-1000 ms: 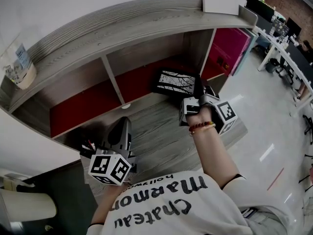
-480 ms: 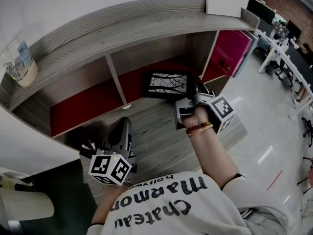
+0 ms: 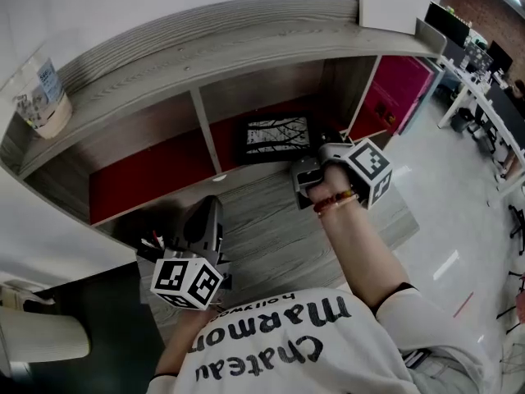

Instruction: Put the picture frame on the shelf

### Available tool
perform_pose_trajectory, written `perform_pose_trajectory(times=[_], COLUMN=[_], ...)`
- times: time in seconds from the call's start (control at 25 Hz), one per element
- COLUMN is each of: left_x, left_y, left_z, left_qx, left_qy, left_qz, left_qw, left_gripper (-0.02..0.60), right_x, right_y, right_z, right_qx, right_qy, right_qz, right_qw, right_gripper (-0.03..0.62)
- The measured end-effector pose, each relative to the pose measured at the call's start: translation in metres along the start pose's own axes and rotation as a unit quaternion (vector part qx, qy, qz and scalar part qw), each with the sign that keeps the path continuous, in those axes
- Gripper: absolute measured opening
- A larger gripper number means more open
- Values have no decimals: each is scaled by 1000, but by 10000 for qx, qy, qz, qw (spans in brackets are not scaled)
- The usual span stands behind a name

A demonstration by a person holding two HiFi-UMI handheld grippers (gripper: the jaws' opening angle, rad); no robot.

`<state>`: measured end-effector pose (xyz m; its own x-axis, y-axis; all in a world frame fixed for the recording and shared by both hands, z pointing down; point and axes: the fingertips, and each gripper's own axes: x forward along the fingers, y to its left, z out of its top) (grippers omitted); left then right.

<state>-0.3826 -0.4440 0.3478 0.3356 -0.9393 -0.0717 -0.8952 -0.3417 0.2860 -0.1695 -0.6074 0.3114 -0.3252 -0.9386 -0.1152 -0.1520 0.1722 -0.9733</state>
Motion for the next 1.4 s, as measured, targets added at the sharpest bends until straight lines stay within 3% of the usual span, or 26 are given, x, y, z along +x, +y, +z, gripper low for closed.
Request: perform_pose_trajectory(times=[0.36,0.64,0.96,1.04,1.12,1.4], left_x=[1,2,4,3,3,0], left_y=[5,5,3,4,4,6], left_z=[3,5,6,5,5,4], left_qx=[-23,-72,-110,-127,-139,-153], left_qy=[-71,-133,-186,-189,-198,-196], left_qz=[55,51,17,12,10,10], left_qw=[10000,9999,9998,9997,9997,9997], left_gripper=[17,17,17,17,17,17], right_x=[21,30,32,32,33,32], right_y=[17,23,18,16,16,16], right_z=[-16,-28,-33,-34,-33,-35], right_qx=[-1104,-2135,-3170,-3338,-3461,-3605], right_qy=[744,1296,1624,1679,1693,1708], right_qz=[40,-116,-364,-411,-428,-436], right_qw=[9911,9682,9337,9267,9218,9159], right_gripper=[71,69,66,57,8,8])
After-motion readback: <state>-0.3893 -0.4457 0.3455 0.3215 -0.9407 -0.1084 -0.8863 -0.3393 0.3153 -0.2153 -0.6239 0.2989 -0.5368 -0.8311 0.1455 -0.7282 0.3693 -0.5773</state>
